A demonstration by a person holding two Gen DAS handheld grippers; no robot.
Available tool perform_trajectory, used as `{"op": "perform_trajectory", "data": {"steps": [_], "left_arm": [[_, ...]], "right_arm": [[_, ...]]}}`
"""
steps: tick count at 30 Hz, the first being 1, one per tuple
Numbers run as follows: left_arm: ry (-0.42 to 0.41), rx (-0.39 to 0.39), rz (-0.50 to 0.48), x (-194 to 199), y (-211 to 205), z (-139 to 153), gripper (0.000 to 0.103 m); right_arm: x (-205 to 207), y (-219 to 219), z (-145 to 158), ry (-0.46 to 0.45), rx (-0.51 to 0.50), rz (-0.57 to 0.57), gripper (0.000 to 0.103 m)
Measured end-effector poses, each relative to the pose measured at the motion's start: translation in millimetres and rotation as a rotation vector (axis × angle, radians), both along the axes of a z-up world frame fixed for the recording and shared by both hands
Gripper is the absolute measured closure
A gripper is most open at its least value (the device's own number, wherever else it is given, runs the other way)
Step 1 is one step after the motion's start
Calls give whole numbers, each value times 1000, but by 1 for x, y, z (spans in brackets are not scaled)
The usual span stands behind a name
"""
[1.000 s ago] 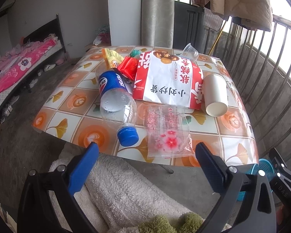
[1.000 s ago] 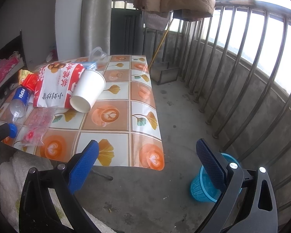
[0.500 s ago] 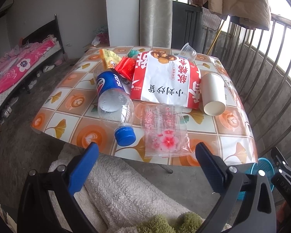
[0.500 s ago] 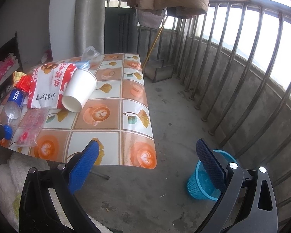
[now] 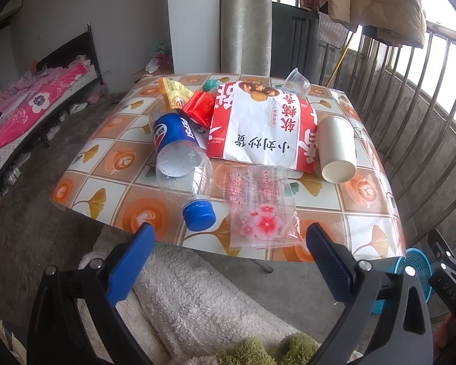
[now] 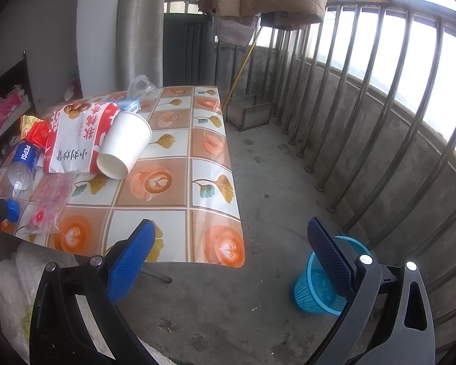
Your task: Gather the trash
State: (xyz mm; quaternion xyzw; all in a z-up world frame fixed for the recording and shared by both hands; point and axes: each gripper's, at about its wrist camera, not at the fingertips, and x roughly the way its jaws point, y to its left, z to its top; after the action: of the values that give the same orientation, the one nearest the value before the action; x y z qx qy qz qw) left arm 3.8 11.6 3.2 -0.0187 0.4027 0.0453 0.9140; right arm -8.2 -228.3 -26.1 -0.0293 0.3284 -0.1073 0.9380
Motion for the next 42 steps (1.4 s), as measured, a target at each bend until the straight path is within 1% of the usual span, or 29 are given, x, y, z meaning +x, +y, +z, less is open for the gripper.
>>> {"op": "perform_trajectory", "data": {"steps": [30,34,37,42], "left_arm": [[5,3,6,0,3,0,6],[12,9,7,3,5,-7,6],[17,13,13,7,10,-9,5],[19,3,23,20,33,-4,5]], "right_arm": [[1,0,0,2,1,-1,7],[8,5,0,15,4,5,8],[16,13,2,6,-4,30,7],[38,27,12,-51,2,87,7]]}}
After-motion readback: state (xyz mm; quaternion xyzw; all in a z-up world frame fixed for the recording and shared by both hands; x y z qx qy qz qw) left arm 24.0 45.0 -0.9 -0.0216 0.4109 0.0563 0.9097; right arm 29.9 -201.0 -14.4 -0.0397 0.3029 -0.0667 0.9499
